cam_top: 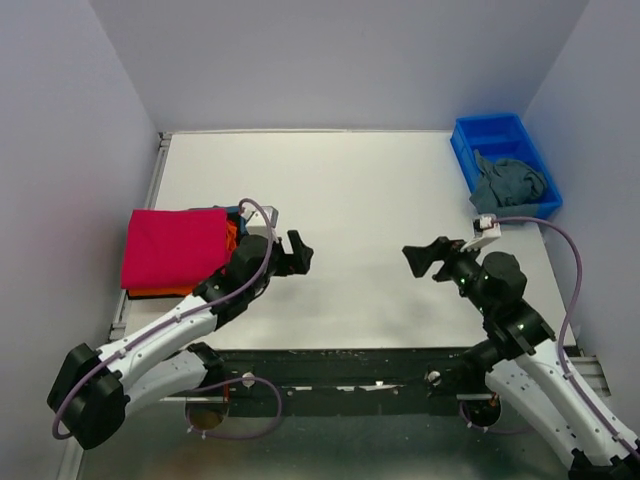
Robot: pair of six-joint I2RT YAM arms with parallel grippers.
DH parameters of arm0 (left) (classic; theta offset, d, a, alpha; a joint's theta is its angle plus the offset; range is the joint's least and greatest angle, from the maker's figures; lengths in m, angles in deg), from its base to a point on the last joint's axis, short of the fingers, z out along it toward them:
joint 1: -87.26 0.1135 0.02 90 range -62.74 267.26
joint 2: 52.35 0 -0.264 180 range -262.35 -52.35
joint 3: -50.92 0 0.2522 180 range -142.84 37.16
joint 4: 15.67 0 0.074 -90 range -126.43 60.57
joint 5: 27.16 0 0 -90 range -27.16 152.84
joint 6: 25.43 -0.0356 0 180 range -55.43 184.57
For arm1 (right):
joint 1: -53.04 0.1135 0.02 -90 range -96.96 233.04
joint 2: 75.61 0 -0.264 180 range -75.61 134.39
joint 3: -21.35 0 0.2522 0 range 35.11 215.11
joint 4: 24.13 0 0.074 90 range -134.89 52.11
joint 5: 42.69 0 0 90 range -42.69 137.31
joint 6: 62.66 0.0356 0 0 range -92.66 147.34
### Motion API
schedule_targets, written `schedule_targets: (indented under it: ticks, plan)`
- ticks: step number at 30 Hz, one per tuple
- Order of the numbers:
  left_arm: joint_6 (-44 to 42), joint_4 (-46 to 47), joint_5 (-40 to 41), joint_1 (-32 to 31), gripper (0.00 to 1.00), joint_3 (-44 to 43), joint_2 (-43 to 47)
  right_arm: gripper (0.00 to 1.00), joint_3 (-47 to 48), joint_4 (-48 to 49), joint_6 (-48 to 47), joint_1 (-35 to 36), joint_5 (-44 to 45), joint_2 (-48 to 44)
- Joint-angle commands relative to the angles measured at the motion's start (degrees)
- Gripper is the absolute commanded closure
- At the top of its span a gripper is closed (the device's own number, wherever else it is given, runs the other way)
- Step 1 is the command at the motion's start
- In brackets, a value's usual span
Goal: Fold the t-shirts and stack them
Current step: Put the neatly folded tshirt into the corner of the board with both arms
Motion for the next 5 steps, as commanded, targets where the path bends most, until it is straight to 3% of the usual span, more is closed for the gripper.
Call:
schedule_targets:
  ticks: [1,5]
  plan:
    - [-3.1,9.1,0.3,-0.6,0.01,3.1,2.0,0.00,-2.1,-4.8,-1.9,0.0,5.2,-3.1]
    - [-3.7,9.7,-0.1,-0.8,0.01,3.6,1.3,0.00,-2.0,-5.6,-2.1,0.0,7.6,-5.1]
